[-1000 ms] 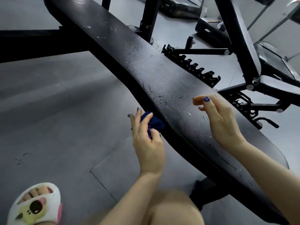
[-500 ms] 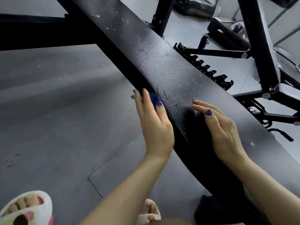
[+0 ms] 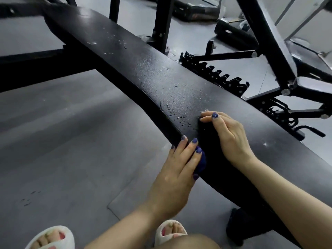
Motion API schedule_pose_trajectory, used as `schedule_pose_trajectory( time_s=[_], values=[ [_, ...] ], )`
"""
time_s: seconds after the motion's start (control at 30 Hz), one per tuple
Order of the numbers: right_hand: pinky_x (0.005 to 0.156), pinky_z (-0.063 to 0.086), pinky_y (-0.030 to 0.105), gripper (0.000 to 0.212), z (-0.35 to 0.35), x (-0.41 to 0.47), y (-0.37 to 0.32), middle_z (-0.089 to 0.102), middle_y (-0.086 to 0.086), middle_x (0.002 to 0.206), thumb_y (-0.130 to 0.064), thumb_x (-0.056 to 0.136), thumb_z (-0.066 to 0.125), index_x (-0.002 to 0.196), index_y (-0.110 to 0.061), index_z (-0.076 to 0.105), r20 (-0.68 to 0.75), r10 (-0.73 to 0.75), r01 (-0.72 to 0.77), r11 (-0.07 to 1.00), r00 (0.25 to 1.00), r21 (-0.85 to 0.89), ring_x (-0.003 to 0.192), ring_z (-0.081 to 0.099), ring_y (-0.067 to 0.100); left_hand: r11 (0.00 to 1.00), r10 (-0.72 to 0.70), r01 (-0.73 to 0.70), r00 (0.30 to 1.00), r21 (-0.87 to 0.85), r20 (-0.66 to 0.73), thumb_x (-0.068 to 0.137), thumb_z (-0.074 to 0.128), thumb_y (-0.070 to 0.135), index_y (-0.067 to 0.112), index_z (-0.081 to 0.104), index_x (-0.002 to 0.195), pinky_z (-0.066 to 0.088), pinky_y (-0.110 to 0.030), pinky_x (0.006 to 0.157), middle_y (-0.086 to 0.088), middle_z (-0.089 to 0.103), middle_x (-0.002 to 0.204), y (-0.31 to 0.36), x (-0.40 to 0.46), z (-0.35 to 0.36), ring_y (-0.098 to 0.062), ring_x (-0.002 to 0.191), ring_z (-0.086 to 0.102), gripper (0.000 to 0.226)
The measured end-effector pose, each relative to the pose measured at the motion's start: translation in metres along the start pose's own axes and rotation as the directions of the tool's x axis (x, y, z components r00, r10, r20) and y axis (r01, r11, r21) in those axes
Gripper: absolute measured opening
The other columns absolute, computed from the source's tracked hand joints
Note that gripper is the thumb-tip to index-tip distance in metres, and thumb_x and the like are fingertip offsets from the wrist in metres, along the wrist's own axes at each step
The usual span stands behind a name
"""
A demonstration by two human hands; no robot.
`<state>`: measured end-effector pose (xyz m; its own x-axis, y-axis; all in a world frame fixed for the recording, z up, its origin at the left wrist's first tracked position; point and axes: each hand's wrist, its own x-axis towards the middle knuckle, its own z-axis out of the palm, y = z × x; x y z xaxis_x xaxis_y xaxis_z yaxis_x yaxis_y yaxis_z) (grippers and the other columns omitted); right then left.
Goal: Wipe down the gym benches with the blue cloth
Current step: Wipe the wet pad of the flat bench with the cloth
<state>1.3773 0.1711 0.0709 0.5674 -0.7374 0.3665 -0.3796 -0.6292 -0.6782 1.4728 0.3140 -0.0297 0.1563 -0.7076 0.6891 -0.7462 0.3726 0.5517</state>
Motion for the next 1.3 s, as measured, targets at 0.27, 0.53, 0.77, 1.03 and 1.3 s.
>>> schedule_pose_trajectory(
  time_s=[0.27,0.53,0.77,1.03,1.3],
  values=[
    [0.097,0.040,0.016,0.041,0.000,0.002,0.003,0.069,-0.008,0.110,-0.038,0.096,0.038,0.091,-0.019,0.074,-0.025,0.021,-0.021,1.000,0.999,0.004,0.109,0.061,0.003,0.985,0.112,-0.130,0.982,0.114,0.154,0.098,0.040,0.013,0.001,0.059,0.127,0.027,-0.047,0.116,-0.015,0.046,0.145,-0.032,0.047,-0.039,-0.031,0.143,0.030,0.037],
    [0.098,0.042,0.020,0.049,-0.002,0.003,0.001,0.070,-0.008,0.108,-0.046,0.093,0.036,0.089,-0.016,0.075,-0.093,0.095,-0.088,0.993,0.991,0.078,0.107,0.061,0.003,0.986,-0.158,0.157,0.987,0.063,0.016,0.093,0.039,0.016,0.004,0.062,0.117,0.027,-0.045,0.116,-0.009,0.051,0.141,-0.041,0.066,-0.048,-0.026,0.144,0.027,0.035],
    [0.100,0.045,0.035,0.042,-0.003,0.004,0.003,0.072,-0.005,0.105,-0.036,0.094,0.037,0.086,-0.019,0.075,-0.147,0.124,-0.110,0.989,0.981,0.100,0.106,0.063,0.008,0.960,0.236,-0.254,0.960,0.117,0.148,0.100,0.044,0.016,-0.001,0.061,0.124,0.029,-0.051,0.114,-0.013,0.050,0.141,0.000,0.024,-0.020,-0.032,0.142,0.032,0.034],
    [0.094,0.039,0.012,0.044,0.000,0.008,0.001,0.067,-0.009,0.113,-0.037,0.099,0.036,0.094,-0.016,0.073,-0.054,0.042,-0.042,0.999,0.998,-0.005,0.109,0.058,0.000,0.992,-0.122,0.124,0.983,0.008,-0.138,0.100,0.040,0.008,0.004,0.059,0.120,0.028,-0.047,0.115,-0.006,0.046,0.145,-0.047,0.058,-0.026,-0.022,0.146,0.024,0.028],
    [0.095,0.039,0.013,0.036,0.029,0.064,-0.012,0.064,-0.010,0.120,-0.028,0.103,0.039,0.099,-0.016,0.073,0.012,-0.065,0.065,0.998,0.998,0.022,0.114,0.056,-0.001,0.911,-0.405,0.357,0.869,-0.205,-0.285,0.102,0.037,0.014,0.006,0.052,0.126,0.011,-0.036,0.121,-0.007,0.030,0.156,-0.071,0.075,-0.027,-0.022,0.150,0.005,0.029]
  ],
)
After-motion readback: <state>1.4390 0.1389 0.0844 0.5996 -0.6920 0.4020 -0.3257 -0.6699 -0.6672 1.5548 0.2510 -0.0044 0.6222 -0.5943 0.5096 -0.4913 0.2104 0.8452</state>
